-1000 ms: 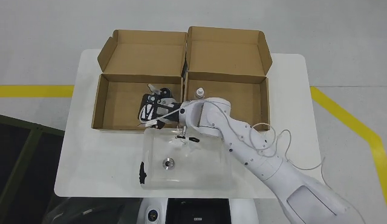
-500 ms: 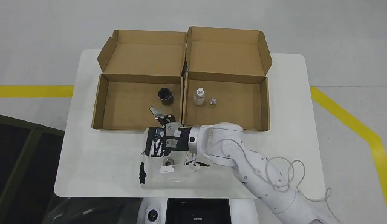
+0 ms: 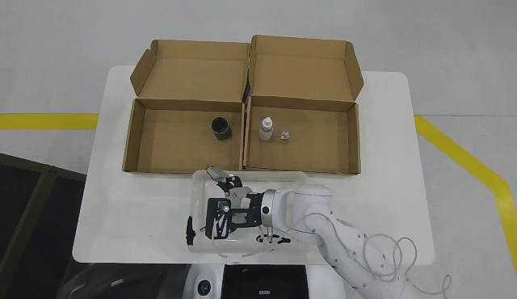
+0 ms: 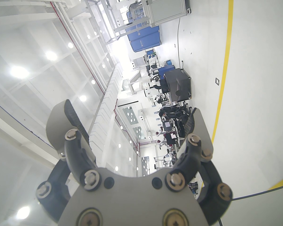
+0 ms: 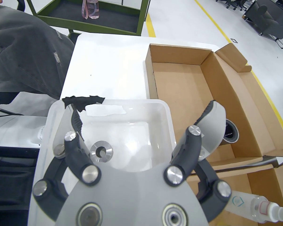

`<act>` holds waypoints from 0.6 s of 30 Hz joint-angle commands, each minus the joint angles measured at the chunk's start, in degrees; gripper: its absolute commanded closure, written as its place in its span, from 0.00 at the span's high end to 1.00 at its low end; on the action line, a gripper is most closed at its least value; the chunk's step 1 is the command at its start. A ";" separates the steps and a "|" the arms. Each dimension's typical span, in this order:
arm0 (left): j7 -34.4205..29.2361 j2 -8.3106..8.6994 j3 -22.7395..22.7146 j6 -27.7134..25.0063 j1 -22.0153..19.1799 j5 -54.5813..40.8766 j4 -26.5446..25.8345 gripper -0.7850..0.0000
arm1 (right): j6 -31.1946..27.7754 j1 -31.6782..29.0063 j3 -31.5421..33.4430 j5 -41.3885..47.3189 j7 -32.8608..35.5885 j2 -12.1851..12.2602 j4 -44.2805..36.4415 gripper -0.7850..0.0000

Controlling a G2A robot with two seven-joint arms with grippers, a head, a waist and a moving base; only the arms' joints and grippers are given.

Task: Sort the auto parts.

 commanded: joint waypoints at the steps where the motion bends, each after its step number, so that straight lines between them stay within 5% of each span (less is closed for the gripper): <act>1: 0.00 0.00 0.00 0.00 0.00 0.00 0.00 1.00 | -0.33 -0.67 -0.13 -0.67 -0.33 0.23 0.09 1.00; 18: 0.00 0.00 0.00 0.00 0.00 0.00 0.00 1.00 | -1.05 -3.48 1.48 -4.16 -1.86 1.92 1.84 1.00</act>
